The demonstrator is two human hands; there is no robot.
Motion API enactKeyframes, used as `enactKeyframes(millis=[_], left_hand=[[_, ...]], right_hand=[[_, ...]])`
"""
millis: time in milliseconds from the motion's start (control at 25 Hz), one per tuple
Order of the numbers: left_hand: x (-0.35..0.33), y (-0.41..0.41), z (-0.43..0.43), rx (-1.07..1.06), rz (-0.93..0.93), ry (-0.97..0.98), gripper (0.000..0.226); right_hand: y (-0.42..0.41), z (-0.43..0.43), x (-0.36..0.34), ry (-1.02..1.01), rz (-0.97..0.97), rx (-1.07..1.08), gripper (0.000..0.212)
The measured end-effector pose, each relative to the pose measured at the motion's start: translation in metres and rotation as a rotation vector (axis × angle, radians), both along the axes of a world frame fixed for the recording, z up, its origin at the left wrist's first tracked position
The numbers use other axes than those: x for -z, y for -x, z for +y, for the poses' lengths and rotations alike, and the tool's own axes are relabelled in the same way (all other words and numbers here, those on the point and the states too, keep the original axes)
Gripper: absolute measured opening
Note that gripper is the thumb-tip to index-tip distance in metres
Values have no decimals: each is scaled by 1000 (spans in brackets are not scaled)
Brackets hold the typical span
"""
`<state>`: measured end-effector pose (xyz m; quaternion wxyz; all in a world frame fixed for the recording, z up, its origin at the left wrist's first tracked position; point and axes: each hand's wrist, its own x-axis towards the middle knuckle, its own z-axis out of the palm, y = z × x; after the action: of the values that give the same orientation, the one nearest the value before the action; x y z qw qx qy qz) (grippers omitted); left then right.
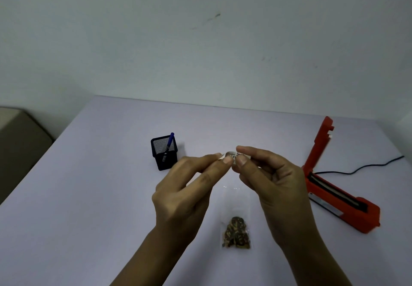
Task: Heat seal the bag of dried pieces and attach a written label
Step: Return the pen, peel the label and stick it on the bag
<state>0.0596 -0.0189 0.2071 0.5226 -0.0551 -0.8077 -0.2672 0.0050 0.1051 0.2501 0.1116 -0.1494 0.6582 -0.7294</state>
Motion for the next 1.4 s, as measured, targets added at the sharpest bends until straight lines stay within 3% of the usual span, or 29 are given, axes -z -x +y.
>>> enactKeyframes(millis=[280, 560, 680, 840, 1120, 1400], left_hand=[[4, 5, 3, -76, 49, 39, 30], [7, 7, -1, -97, 60, 94, 17], [9, 8, -1, -95, 48, 70, 20], [1, 11, 1, 29, -81, -204, 19], [-9, 15, 4, 401, -346, -856, 24], [-8, 15, -2, 515, -367, -917, 27]], right_hand=[[0, 0, 1, 28, -7, 35, 18], [1, -2, 1, 50, -29, 19, 14], [2, -2, 3, 36, -18, 17, 21], [3, 0, 4, 19, 37, 27, 16], [11, 5, 7, -45, 97, 34, 17], [17, 6, 13, 12, -131, -38, 15]])
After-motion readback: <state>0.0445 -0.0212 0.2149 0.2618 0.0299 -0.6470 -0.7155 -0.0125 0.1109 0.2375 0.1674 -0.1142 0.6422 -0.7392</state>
